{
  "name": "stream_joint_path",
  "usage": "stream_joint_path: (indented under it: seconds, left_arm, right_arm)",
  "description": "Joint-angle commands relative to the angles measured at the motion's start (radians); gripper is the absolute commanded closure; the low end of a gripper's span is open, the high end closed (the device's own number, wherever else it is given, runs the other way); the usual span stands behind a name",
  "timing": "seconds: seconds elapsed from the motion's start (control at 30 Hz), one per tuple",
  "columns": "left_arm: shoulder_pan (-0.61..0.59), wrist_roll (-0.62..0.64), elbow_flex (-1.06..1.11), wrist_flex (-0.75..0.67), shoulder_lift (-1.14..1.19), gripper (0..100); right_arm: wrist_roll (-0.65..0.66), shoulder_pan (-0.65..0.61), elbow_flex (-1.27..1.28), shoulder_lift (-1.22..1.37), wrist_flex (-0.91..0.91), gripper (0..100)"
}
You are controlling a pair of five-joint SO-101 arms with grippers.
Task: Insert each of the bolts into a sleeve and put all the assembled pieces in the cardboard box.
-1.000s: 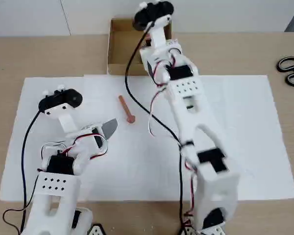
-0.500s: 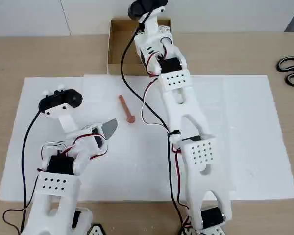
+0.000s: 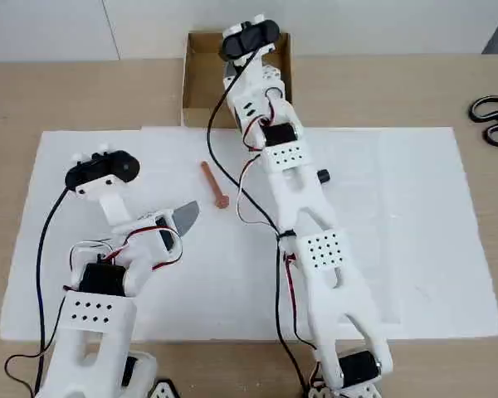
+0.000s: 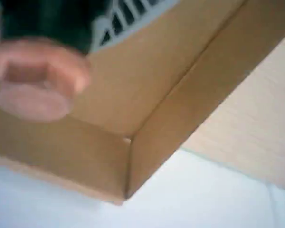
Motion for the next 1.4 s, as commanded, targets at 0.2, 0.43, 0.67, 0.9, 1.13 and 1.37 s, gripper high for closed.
stream_joint_path:
  seconds: [0.2, 0.43, 0.67, 0.9, 1.13, 1.37]
  left_arm:
    - [0.005, -0.009, -0.007, -0.015, -0.008, 71]
    - [0.005, -0.009, -0.007, -0.015, -0.006, 71]
    - [0.005, -0.009, -0.007, -0.015, -0.006, 71]
    - [0.005, -0.009, -0.007, -0.015, -0.006, 71]
    - [0.005, -0.009, -0.007, -0.015, -0.006, 71]
    - [0.005, -0.009, -0.007, -0.012, -0.009, 71]
  right_arm:
    - [-0.011, -0.010, -0.080, 0.012, 0.004, 99.5]
    - [-0.011, -0.019, -0.081, 0.039, 0.047, 99.4]
    - [-0.011, -0.030, -0.077, 0.044, 0.048, 87.2]
    - [-0.011, -0.028, -0.081, 0.044, 0.048, 86.0]
    - [-0.011, -0.024, -0.084, 0.036, 0.048, 86.1]
    - [-0.008, 0.007, -0.322, 0.035, 0.266, 86.1]
